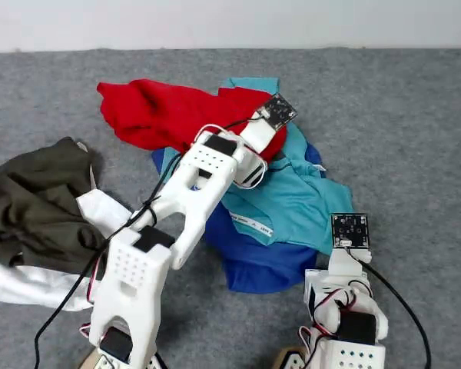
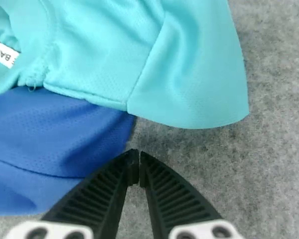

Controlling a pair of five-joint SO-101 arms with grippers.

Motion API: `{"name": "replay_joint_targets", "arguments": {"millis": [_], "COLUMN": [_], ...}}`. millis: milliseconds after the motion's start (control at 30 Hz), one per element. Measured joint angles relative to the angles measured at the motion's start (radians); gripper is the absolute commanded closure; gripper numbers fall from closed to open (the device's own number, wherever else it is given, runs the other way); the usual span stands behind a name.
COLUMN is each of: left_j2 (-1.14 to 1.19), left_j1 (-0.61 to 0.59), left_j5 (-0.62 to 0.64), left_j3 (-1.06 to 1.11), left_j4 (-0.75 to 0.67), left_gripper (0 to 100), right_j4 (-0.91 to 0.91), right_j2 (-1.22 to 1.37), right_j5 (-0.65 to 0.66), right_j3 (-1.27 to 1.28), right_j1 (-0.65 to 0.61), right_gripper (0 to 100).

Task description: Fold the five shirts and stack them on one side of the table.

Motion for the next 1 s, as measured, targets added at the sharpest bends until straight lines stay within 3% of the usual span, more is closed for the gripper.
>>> {"name": "replay_joint_targets", "arguments": {"millis": [67,433,667,867,1000], "left_j2": [0.043,0.104,0.104,0.104,0.100], "left_j1": [0.003,-0.021,-0.135,-0.315,-0.456], "left_j5": [-0.002,-0.063,-0.063,-0.063,-0.066], "left_j3": [-0.078,-0.539,-0.971,-1.252,-1.307], "left_j4": [0.063,0.488,0.750,0.778,0.778], "left_gripper": [100,99,99,99,99], "right_j4": [0.000,0.000,0.000,0.000,0.000], "right_j2": [0.000,0.000,0.000,0.000,0.000], "right_j5": [0.000,0.000,0.000,0.000,0.000], "right_j3": [0.000,0.000,0.000,0.000,0.000], "right_j1": [0.000,0.000,0.000,0.000,0.000], "right_gripper": [98.7,98.7,98.7,98.7,98.7]}}
